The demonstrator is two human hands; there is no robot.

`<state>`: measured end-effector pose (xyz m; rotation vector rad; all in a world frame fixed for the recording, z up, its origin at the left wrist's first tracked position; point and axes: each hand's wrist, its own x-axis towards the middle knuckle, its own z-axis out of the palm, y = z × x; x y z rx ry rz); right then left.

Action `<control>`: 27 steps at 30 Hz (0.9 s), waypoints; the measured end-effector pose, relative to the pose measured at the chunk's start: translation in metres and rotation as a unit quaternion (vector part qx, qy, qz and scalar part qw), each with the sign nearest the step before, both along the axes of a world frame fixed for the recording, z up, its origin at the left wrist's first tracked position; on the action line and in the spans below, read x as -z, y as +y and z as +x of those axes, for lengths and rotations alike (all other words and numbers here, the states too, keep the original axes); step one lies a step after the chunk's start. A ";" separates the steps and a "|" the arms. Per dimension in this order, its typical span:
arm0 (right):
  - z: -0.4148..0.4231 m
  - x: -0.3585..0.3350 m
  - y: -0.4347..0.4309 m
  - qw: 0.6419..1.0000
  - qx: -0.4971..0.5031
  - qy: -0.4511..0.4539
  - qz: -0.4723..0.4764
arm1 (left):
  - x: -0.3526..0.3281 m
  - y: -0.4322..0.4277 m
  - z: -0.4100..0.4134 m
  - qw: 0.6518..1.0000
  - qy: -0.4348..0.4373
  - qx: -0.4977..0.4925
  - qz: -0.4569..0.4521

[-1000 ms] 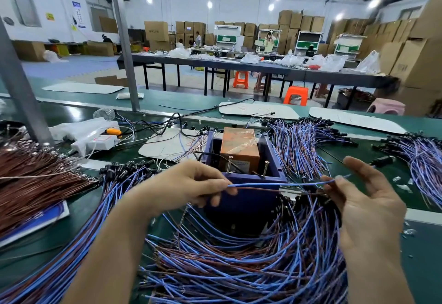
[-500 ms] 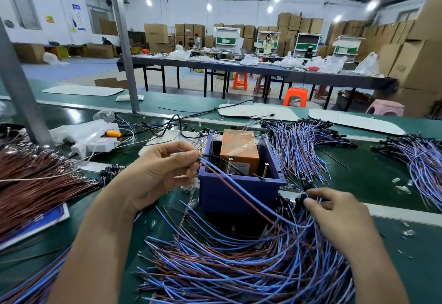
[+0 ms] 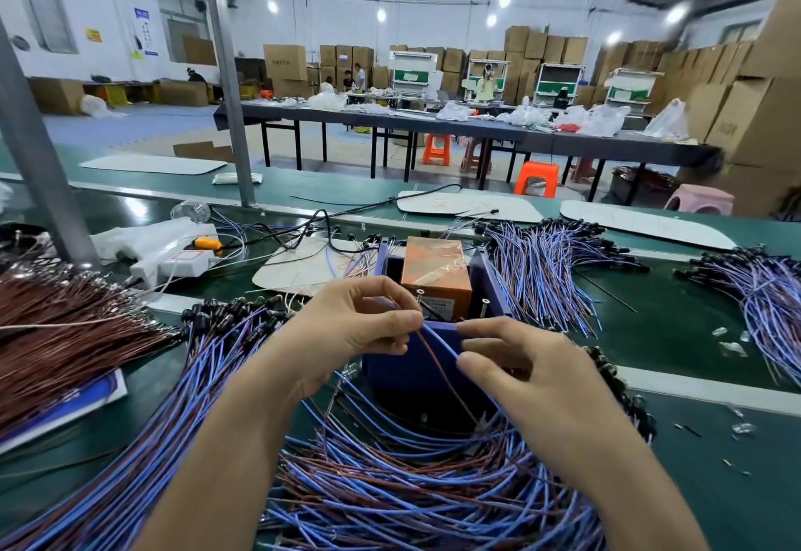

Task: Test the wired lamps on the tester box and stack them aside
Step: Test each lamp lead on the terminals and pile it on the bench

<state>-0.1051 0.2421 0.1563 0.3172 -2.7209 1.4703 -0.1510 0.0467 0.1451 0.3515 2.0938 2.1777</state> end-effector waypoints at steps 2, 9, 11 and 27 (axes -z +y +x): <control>0.001 0.000 -0.010 0.999 -0.025 0.017 -0.031 | 0.001 0.008 0.001 1.000 0.003 -0.006 0.006; -0.006 0.008 -0.014 0.993 0.081 0.058 -0.069 | 0.007 0.026 -0.003 0.992 -0.062 -0.069 0.085; -0.010 0.011 -0.009 0.990 0.124 0.040 -0.049 | 0.013 0.026 -0.007 0.986 -0.088 -0.104 0.091; -0.015 0.015 0.000 0.968 0.238 0.013 0.076 | 0.034 0.023 -0.018 0.989 -0.087 -0.118 -0.015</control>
